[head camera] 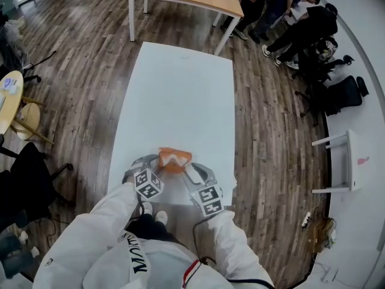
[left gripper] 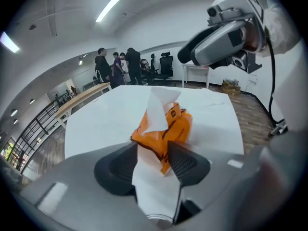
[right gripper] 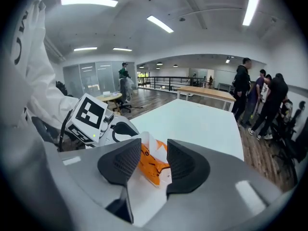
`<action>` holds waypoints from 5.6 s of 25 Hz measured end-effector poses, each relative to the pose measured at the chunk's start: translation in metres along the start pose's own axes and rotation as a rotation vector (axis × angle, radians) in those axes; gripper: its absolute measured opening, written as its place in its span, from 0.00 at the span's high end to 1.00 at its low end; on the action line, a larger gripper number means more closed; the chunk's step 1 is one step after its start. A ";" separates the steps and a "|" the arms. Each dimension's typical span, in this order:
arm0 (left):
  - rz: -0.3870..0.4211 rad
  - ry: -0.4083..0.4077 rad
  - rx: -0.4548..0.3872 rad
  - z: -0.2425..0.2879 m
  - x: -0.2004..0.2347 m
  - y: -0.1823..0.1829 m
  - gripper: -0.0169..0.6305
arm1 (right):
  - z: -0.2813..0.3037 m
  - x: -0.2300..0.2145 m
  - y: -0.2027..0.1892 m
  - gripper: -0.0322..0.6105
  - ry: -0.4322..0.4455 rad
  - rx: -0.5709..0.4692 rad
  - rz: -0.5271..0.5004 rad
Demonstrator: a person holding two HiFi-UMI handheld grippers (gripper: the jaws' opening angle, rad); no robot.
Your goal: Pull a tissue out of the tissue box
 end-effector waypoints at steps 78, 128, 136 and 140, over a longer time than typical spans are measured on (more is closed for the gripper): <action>-0.034 0.016 0.074 0.019 -0.004 -0.002 0.69 | 0.082 0.000 -0.008 0.95 0.025 0.192 -0.205; -0.013 0.030 0.084 0.024 0.000 -0.001 0.70 | 0.048 0.006 0.019 0.94 -0.007 0.113 -0.159; -0.014 0.034 0.089 0.025 0.001 -0.002 0.70 | 0.041 0.001 0.034 0.95 -0.021 0.068 -0.142; -0.013 0.039 0.089 0.025 0.002 -0.002 0.71 | 0.035 -0.001 0.044 0.95 -0.029 0.042 -0.140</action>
Point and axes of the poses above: the fingertips, and each gripper's own axes: z forward along the fingers, x to its left, y out of its top, the point moved 3 cm from there along -z, backward along the fingers, and after that the axes turned 4 degrees about z, right-handed, at the moved point
